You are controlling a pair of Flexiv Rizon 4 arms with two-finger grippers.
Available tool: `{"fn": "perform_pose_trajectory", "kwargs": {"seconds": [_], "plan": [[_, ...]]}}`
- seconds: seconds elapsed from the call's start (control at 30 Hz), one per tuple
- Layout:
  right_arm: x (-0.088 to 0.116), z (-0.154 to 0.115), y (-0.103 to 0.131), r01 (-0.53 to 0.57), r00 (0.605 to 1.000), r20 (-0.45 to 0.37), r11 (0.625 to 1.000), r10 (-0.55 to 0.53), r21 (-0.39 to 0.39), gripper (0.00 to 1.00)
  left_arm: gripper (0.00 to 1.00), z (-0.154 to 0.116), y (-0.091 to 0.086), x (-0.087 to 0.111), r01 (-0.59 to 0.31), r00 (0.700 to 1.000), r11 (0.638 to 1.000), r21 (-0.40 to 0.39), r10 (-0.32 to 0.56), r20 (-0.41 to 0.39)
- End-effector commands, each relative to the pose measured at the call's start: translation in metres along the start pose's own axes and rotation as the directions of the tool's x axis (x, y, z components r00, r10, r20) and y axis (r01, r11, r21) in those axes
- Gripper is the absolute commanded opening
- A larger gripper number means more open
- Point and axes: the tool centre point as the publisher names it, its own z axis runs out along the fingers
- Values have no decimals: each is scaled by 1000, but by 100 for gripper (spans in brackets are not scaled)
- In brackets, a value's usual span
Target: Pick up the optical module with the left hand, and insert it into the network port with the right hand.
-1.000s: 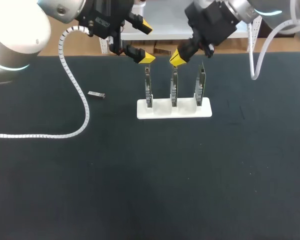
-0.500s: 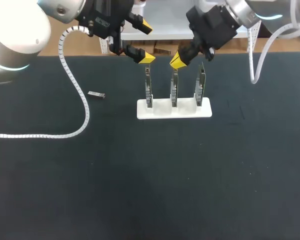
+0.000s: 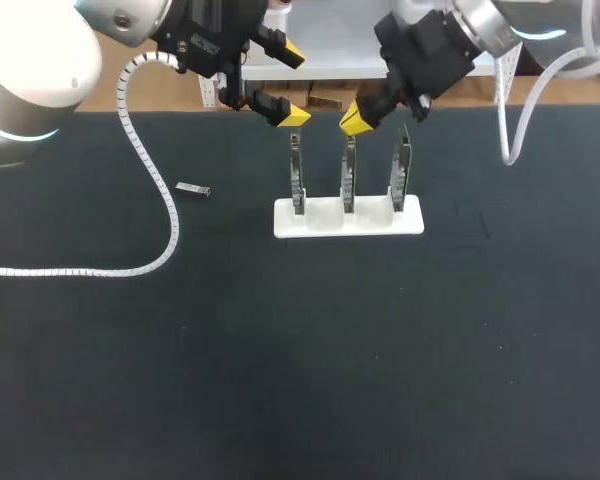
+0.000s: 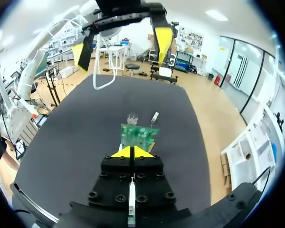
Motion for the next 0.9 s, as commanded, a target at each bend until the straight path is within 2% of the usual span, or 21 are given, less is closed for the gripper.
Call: {"fn": "perform_pose_trajectory", "kwargs": {"seconds": [0.03, 0.23, 0.33, 0.47, 0.53, 0.57, 0.6, 0.63, 0.67, 0.77, 0.9], "plan": [[-12, -13, 6, 18, 1000, -9, 1000, -18, 18, 0, 100, 0, 2, -2, 2, 1000, 1000, 4, -2, -9], [-22, -27, 15, 26, 1000, -4, 998, -26, 51, 0, 100, 0, 2, -2, 2, 1000, 1000, 4, -2, -9], [-22, -36, 22, 7, 1000, 15, 997, -8, 72, 0, 100, 0, 2, -2, 2, 1000, 1000, 4, -2, -9], [-16, -49, 34, -33, 999, -1, 996, 34, 87, 0, 100, 0, 2, -2, 2, 1000, 1000, 4, -2, -9], [-14, -55, 40, -43, 999, -10, 995, 44, 93, 15, 100, 0, 2, -2, 2, 1000, 1000, 4, -2, -9], [-14, -58, 43, -50, 999, -16, 994, 52, 94, 36, 100, 0, 2, -2, 2, 1000, 1000, 4, -2, -9], [-14, -60, 46, -57, 998, -27, 993, 60, 100, 45, 100, 0, 2, -2, 2, 1000, 1000, 4, -2, -9], [-13, -63, 49, -64, 997, -32, 992, 68, 104, 80, 100, 0, 2, -2, 2, 1000, 1000, 4, -2, -9], [-12, -66, 53, -73, 996, -35, 991, 77, 113, 100, 100, 0, 2, -2, 2, 1000, 1000, 4, -2, -9], [-8, -77, 61, -97, 993, -53, 987, 104, 132, 100, 100, 0, 2, -2, 2, 1000, 1000, 4, -2, -9], [-2, -89, 70, -110, 991, -61, 987, 117, 121, 100, 100, 0, 2, -2, 2, 1000, 1000, 4, -2, -9]]}}
